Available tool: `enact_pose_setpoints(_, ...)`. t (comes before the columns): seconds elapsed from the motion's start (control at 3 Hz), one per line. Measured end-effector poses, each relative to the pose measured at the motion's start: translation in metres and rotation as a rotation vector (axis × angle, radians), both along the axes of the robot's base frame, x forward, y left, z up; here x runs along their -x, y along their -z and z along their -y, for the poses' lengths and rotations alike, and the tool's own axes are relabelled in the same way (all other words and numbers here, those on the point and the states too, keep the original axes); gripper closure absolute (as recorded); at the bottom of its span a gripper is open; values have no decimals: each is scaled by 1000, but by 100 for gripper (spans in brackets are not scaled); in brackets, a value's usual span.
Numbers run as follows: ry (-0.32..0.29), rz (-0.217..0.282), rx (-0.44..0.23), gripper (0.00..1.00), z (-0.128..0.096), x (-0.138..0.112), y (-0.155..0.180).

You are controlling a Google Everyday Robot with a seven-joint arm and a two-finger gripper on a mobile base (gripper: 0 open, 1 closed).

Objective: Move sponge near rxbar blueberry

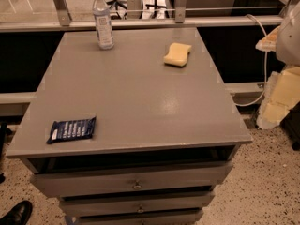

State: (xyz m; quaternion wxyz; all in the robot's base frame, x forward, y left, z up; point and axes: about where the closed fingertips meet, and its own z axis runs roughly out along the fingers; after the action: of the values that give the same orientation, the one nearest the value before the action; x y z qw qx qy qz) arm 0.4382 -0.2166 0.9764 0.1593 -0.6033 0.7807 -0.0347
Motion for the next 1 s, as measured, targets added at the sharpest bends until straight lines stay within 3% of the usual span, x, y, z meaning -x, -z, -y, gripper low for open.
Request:
enact_pose_setpoints(0.33, -1, 6, -2, 0, 0, -1, 0)
enact_pose_setpoints(0.67, -12, 54, -22, 0, -7, -23, 5)
enact_pose_setpoints(1.0, -22, 120, -117, 0, -21, -73, 27)
